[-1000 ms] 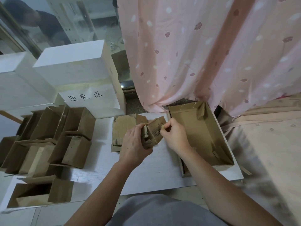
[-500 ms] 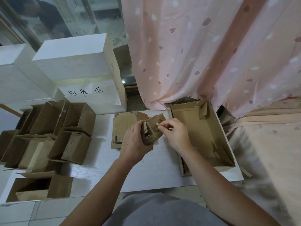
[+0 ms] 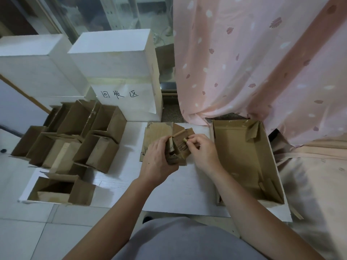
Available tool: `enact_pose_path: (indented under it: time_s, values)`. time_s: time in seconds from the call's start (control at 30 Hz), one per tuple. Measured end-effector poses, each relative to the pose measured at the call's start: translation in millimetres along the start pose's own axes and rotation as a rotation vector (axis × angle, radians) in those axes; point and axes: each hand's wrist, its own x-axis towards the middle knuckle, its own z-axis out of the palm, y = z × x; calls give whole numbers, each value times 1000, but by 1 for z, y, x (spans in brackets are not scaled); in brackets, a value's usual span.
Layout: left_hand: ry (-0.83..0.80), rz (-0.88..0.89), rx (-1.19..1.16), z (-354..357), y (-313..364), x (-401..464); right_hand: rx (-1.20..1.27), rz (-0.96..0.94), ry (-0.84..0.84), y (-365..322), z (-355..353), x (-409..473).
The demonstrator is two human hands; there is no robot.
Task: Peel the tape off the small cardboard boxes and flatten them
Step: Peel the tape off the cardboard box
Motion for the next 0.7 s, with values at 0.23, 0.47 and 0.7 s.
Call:
enact_pose_path:
  time_s: [0.23, 0.47, 0.7]
  values:
    - [9, 2, -16, -3, 3, 1, 13, -79, 184, 1, 5, -6]
    - [-17, 93, -28, 7, 13, 4, -33, -128, 353, 16, -17, -8]
    - [-73, 103, -78, 24, 20, 1, 71, -17, 342, 30, -29, -19]
